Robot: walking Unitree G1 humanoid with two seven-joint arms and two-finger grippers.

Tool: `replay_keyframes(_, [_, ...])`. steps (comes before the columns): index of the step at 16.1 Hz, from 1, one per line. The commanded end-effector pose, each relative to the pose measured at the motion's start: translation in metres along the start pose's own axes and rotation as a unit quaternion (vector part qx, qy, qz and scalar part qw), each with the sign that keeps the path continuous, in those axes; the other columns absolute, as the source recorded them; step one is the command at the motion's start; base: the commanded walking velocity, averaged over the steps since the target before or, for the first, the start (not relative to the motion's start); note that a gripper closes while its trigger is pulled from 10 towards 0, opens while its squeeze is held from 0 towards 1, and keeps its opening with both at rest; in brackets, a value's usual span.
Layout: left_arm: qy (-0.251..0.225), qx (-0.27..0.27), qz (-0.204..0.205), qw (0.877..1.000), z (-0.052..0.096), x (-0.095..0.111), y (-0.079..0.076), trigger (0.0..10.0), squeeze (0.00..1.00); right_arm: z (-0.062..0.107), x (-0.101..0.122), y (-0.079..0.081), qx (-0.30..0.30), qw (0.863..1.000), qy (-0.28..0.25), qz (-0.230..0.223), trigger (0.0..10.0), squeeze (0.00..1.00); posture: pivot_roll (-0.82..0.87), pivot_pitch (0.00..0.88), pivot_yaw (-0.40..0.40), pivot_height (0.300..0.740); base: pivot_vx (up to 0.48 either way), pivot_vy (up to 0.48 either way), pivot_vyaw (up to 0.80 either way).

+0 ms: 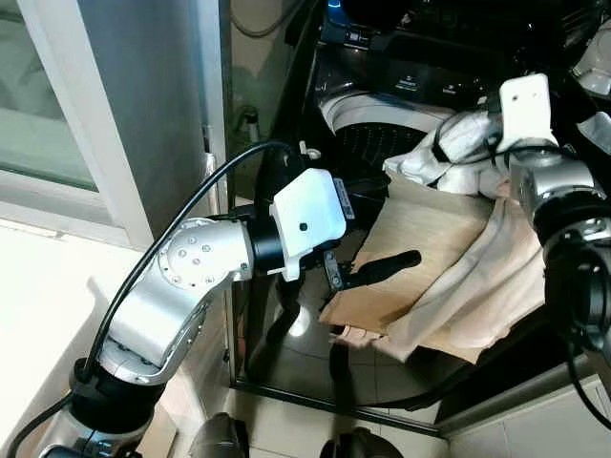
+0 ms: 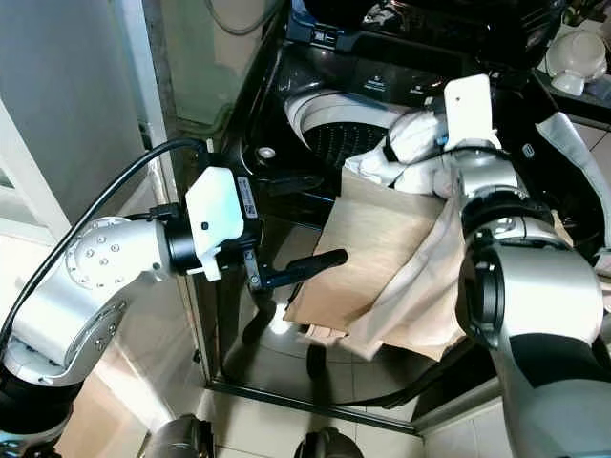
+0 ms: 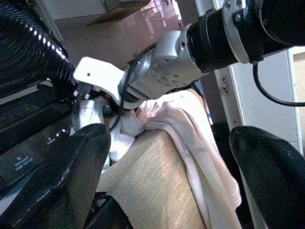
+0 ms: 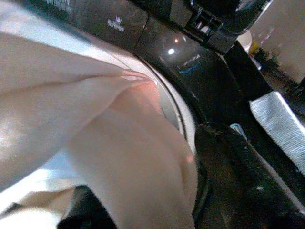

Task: Clothes washing

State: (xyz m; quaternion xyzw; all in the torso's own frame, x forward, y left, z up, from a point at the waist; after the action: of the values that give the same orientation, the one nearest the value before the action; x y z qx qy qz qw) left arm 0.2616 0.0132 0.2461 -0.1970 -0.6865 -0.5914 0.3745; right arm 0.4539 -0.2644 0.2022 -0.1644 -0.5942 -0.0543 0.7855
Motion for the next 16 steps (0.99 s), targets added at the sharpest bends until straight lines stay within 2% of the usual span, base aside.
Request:
replay_keyframes(1, [-0.003, -0.015, -0.006, 1.0, -0.004, 0.003, -0.001, 10.0, 0.0, 0.0, 0.001, -0.014, -0.013, 0.999, 0.002, 0.033, 10.0, 1.0, 0.04, 0.0, -0.125, 0.714, 0.0, 0.0, 0.0])
replay_keyframes(3, [0.004, -0.022, -0.009, 1.0, -0.002, 0.001, -0.002, 10.0, 0.0, 0.0, 0.003, -0.017, 0.0, 0.988, 0.007, 0.155, 10.0, 1.0, 0.04, 0.0, -0.117, 0.714, 0.0, 0.0, 0.0])
replay_keyframes(4, [0.004, -0.022, -0.009, 1.0, -0.002, 0.001, -0.002, 10.0, 0.0, 0.0, 0.003, -0.017, 0.003, 0.986, 0.009, 0.169, 10.0, 1.0, 0.04, 0.0, -0.117, 0.714, 0.0, 0.0, 0.0])
replay_keyframes(5, [0.006, -0.025, -0.011, 1.0, -0.002, 0.0, -0.002, 10.0, 0.0, 0.0, 0.005, -0.022, -0.002, 0.968, 0.01, 0.249, 10.0, 1.0, 0.04, 0.0, -0.114, 0.714, 0.0, 0.0, 0.0])
replay_keyframes(7, [0.007, -0.029, -0.013, 0.999, -0.003, 0.0, -0.002, 10.0, 0.0, 0.0, 0.012, -0.028, -0.012, 0.948, 0.007, 0.318, 10.0, 1.0, 0.04, 0.0, -0.111, 0.714, 0.0, 0.0, 0.0])
replay_keyframes(8, [0.008, -0.03, -0.014, 0.999, -0.003, -0.001, -0.002, 10.0, 0.0, 0.001, 0.018, -0.03, -0.017, 0.941, 0.001, 0.338, 10.0, 1.0, 0.04, 0.0, -0.11, 0.714, 0.0, 0.0, 0.0])
replay_keyframes(9, [0.009, -0.032, -0.015, 0.999, -0.002, -0.001, -0.002, 10.0, 0.0, 0.002, 0.025, -0.033, -0.025, 0.926, -0.004, 0.376, 10.0, 1.0, 0.04, 0.0, -0.11, 0.714, 0.0, 0.0, 0.0])
replay_keyframes(10, [0.011, -0.034, -0.017, 0.999, -0.002, -0.001, -0.003, 10.0, 0.0, 0.004, 0.046, -0.035, -0.038, 0.9, -0.025, 0.433, 10.0, 1.0, 0.04, 0.0, -0.108, 0.714, 0.0, 0.0, 0.0])
replay_keyframes(12, [0.014, -0.036, -0.019, 0.999, -0.001, -0.002, -0.002, 10.0, 0.0, 0.008, 0.068, -0.034, -0.048, 0.883, -0.048, 0.465, 10.0, 1.0, 0.03, 0.0, -0.106, 0.714, 0.0, 0.0, 0.0])
replay_keyframes(13, [0.017, -0.041, -0.022, 0.999, -0.001, -0.004, -0.003, 10.0, 0.0, 0.014, 0.095, -0.033, -0.057, 0.858, -0.071, 0.505, 10.0, 1.0, 0.03, 0.0, -0.104, 0.714, 0.0, 0.0, 0.0])
replay_keyframes(14, [0.018, -0.043, -0.023, 0.999, -0.001, -0.004, -0.003, 10.0, 0.0, 0.016, 0.105, -0.034, -0.062, 0.848, -0.077, 0.52, 10.0, 1.0, 0.03, 0.0, -0.104, 0.714, 0.0, 0.0, 0.0])
replay_keyframes(15, [0.019, -0.045, -0.025, 0.999, -0.001, -0.005, -0.003, 10.0, 0.0, 0.019, 0.114, -0.036, -0.066, 0.842, -0.083, 0.53, 10.0, 1.0, 0.02, 0.0, -0.106, 0.714, 0.0, 0.0, 0.0])
replay_keyframes(16, [0.02, -0.046, -0.026, 0.998, -0.001, -0.005, -0.003, 10.0, 0.0, 0.02, 0.118, -0.039, -0.068, 0.842, -0.087, 0.528, 10.0, 1.0, 0.02, 0.0, -0.107, 0.714, 0.0, 0.0, 0.0])
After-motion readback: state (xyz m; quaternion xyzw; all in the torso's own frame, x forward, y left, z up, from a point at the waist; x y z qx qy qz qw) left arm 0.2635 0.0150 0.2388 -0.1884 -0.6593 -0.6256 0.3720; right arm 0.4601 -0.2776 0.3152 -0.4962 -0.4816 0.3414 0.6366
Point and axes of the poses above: a point about 5 cm out from each wrist's last joint towards the gripper, its own z axis pointing back from the gripper into the wrist, its own x axis along the axis of the wrist's last joint, y = z × x, the point moved 5 cm from there along -z, pointing out of the wrist towards the gripper, and after that the axes turned 15 degrees about -z, right-handed, at the moved point
